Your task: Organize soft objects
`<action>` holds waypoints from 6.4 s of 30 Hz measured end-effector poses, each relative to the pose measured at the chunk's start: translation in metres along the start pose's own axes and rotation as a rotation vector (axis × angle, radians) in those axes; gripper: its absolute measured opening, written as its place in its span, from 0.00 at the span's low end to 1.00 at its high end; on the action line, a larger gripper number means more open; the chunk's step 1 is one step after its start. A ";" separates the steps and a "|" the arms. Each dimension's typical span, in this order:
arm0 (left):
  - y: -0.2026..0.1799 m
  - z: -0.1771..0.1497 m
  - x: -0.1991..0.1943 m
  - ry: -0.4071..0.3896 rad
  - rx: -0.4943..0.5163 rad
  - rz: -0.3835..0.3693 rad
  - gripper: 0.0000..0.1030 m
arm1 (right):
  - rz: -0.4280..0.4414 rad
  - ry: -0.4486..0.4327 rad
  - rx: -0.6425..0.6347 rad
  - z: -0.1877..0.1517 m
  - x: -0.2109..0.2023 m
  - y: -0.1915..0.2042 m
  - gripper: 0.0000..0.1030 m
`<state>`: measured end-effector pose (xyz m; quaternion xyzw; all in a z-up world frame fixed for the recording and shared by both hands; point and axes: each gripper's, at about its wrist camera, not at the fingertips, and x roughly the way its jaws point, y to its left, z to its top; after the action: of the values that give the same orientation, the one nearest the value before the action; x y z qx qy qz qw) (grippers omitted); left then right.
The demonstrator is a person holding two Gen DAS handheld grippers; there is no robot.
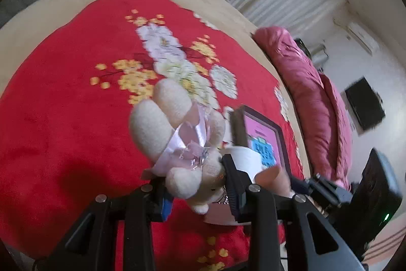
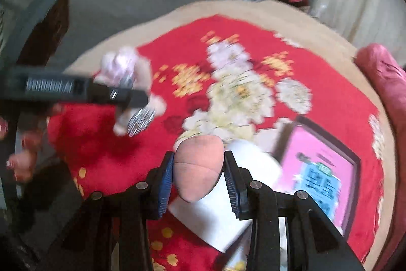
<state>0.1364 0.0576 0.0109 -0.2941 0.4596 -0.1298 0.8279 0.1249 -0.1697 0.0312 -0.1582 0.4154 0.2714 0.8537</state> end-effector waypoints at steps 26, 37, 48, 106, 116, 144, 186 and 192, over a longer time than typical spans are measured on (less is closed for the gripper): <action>-0.202 -0.096 0.094 0.173 0.434 0.034 0.34 | -0.306 -0.189 0.449 -0.151 -0.111 -0.145 0.38; -0.220 -0.101 0.126 0.197 0.491 0.076 0.34 | -0.297 -0.175 0.506 -0.172 -0.100 -0.156 0.38; -0.213 -0.090 0.161 0.224 0.488 0.126 0.34 | -0.286 -0.088 0.530 -0.195 -0.076 -0.165 0.39; -0.129 -0.087 -0.002 -0.056 0.392 0.199 0.61 | -0.348 -0.235 0.479 -0.119 -0.085 -0.026 0.73; -0.095 -0.115 -0.020 -0.011 0.378 0.189 0.61 | -0.409 -0.242 0.473 -0.124 -0.113 0.024 0.73; -0.149 -0.192 -0.037 -0.023 0.511 0.183 0.61 | -0.493 -0.179 0.572 -0.192 -0.140 0.020 0.73; -0.135 -0.190 -0.012 0.006 0.517 0.262 0.61 | -0.476 -0.145 0.581 -0.198 -0.123 0.010 0.74; -0.142 -0.189 -0.013 -0.003 0.528 0.265 0.61 | -0.474 -0.142 0.576 -0.196 -0.122 0.011 0.74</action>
<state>-0.0204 -0.1179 0.0291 -0.0060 0.4432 -0.1353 0.8861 -0.0657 -0.2989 0.0086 0.0155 0.3663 -0.0513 0.9289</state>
